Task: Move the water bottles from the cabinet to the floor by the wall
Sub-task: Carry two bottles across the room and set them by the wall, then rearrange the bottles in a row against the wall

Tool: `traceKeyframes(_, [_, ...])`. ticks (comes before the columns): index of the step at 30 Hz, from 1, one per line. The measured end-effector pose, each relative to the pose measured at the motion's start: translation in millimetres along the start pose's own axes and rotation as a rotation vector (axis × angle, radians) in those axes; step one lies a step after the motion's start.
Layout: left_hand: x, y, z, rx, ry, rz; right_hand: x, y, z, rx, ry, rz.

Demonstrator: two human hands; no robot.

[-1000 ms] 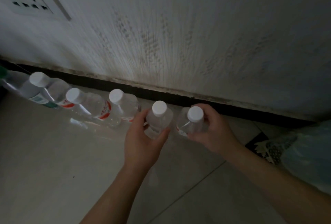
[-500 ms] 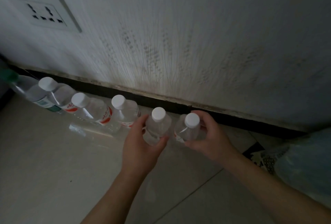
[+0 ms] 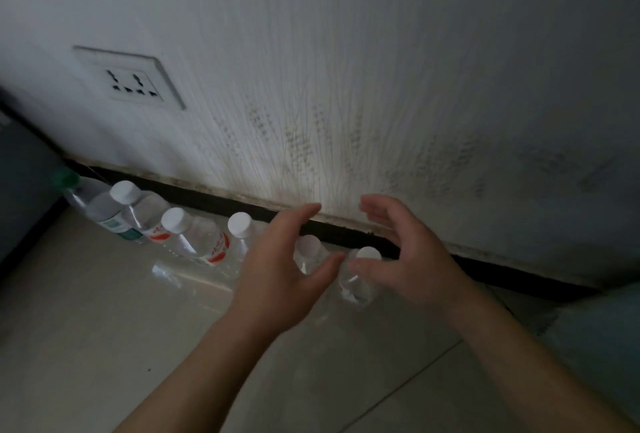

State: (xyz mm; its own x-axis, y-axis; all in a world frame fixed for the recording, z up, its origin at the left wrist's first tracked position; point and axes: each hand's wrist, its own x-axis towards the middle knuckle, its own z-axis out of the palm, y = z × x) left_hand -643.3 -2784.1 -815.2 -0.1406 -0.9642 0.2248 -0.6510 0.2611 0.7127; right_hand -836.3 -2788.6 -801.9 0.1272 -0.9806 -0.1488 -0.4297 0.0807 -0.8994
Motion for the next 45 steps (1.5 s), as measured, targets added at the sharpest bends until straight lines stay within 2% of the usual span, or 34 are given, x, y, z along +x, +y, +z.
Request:
traceKeyframes(8, [53, 9, -62, 0.251, -0.249, 0.154, 22, -44, -8, -0.186, -0.001, -0.115])
traceKeyframes(13, [75, 2, -113, 0.414, -0.367, 0.15, 33, -78, -2, -0.334, -0.066, -0.18])
traceKeyframes(19, [81, -29, -157, 0.507, -0.399, 0.112, 42, -100, 22, -0.407, -0.125, -0.227])
traceKeyframes(26, [71, -79, -213, 0.504, -0.343, 0.056, 59, -128, 71, -0.485, -0.163, -0.298])
traceKeyframes(32, [71, -126, -278, 0.609, -0.378, 0.024, 71, -161, 129, -0.564, -0.283, -0.388])
traceKeyframes(39, [85, -179, -339, 0.606, -0.408, 0.081, 107, -188, 187, -0.624, -0.301, -0.365])
traceKeyframes(45, [110, -222, -346, 0.594, -0.504, 0.149, 133, -190, 227, -0.732, -0.332, -0.296])
